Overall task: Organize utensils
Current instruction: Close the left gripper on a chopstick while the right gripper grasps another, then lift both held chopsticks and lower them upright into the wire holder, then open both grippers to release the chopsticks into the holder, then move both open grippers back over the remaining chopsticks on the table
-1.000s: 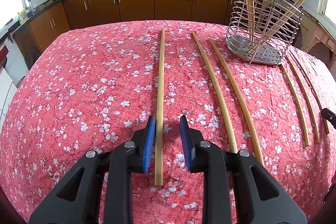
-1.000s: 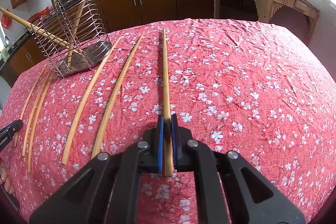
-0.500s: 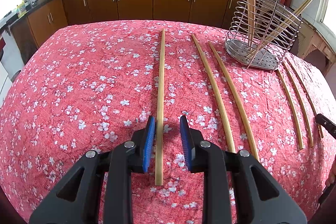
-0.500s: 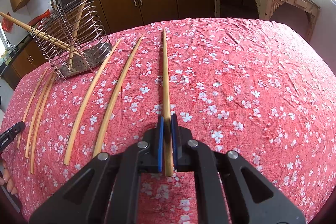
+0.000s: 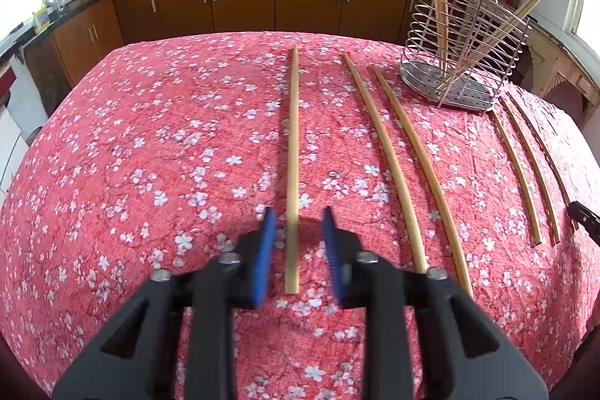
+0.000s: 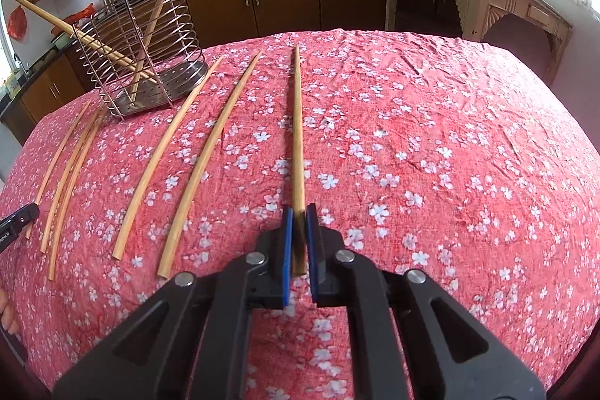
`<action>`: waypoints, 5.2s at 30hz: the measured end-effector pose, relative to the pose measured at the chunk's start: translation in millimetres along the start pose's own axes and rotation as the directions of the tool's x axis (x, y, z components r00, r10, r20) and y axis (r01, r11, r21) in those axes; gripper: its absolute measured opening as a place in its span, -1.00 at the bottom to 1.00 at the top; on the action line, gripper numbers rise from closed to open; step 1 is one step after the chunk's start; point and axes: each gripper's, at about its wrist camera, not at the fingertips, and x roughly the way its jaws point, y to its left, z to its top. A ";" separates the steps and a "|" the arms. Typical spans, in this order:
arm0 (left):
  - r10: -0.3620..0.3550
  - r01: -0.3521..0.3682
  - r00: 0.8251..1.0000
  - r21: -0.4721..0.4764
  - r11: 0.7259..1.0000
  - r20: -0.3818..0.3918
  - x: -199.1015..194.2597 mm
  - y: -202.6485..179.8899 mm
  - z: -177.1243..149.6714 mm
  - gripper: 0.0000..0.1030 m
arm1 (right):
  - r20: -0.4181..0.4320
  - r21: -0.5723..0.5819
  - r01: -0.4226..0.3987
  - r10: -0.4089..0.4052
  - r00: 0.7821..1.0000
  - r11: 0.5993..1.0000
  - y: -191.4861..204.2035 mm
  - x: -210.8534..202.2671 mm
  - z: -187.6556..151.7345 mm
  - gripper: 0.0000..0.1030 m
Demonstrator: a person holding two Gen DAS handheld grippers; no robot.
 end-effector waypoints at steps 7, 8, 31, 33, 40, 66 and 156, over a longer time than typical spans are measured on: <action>-0.027 0.027 0.999 -0.019 0.999 0.036 -13.4 4.3 -1.2 -0.86 | 0.090 -0.007 0.003 -0.003 0.996 1.000 -0.3 -30.7 -0.1 -0.85; -0.037 0.038 0.998 -0.018 0.999 0.058 -21.1 5.0 -0.2 -0.86 | 0.109 -0.011 0.005 -0.003 0.994 1.000 0.0 -37.2 1.1 -0.85; -0.098 0.146 0.862 -0.059 0.988 0.497 -152.3 21.8 58.2 -0.87 | 0.501 -0.030 -0.140 0.136 0.855 0.990 0.7 -163.9 58.8 -0.85; -0.096 0.142 0.858 -0.053 0.988 0.505 -154.8 19.8 62.8 -0.87 | 0.508 -0.029 -0.144 0.139 0.850 0.989 0.4 -165.5 62.9 -0.85; -0.101 0.141 0.847 -0.037 0.989 0.522 -160.1 12.2 76.0 -0.87 | 0.518 -0.017 -0.181 0.163 0.840 0.983 -0.2 -168.4 81.8 -0.85; -0.099 0.210 0.661 -0.057 0.976 0.744 -196.2 -71.7 178.2 -0.87 | 0.594 -0.132 -0.301 0.318 0.739 0.945 56.6 -203.8 189.1 -0.85; -0.086 0.084 0.994 0.039 0.996 0.068 -7.5 -45.3 3.7 -0.15 | 0.001 0.146 0.038 -0.038 0.999 0.989 -15.0 12.7 26.9 -0.85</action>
